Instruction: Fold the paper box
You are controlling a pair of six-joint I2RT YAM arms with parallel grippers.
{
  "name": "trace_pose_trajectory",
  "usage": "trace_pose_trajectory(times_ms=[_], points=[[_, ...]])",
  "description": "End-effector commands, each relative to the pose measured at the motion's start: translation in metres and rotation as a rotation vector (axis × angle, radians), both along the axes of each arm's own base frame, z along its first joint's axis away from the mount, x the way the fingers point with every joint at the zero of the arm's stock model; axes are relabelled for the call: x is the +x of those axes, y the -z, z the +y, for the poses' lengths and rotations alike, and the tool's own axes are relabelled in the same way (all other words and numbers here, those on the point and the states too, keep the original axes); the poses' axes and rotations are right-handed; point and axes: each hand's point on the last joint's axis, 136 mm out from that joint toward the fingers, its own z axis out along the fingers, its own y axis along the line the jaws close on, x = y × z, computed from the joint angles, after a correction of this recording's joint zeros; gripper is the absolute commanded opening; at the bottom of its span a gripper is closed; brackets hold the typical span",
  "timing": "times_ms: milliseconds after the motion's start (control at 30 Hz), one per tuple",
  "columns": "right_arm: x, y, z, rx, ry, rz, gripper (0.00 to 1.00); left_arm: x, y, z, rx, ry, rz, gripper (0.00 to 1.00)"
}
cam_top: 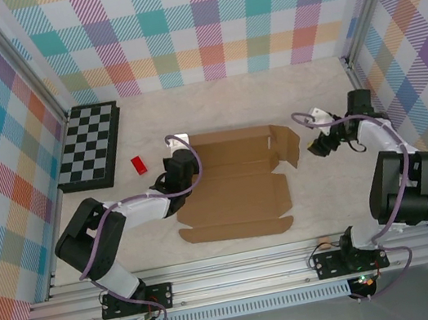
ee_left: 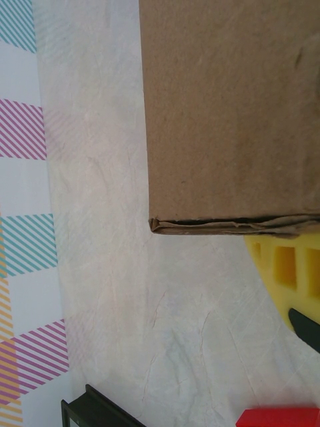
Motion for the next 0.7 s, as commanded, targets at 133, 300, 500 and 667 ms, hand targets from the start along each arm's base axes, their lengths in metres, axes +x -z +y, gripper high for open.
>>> trace_pose_trajectory(times_ms=[133,300,500,667], points=[[-0.002,0.007,0.061,0.021,-0.202,0.059,0.75,-0.002,0.011,-0.009,0.014,0.033,0.045,0.00],[-0.003,0.003,0.080,0.046,-0.244,0.083,0.75,-0.003,0.014,-0.010,0.007,0.034,0.050,0.00],[-0.008,0.004,0.098,0.071,-0.283,0.085,0.75,-0.003,0.016,-0.015,-0.004,0.059,0.056,0.00],[-0.008,0.002,0.111,0.113,-0.293,0.088,0.73,-0.004,0.016,-0.017,-0.006,0.067,0.053,0.00]])
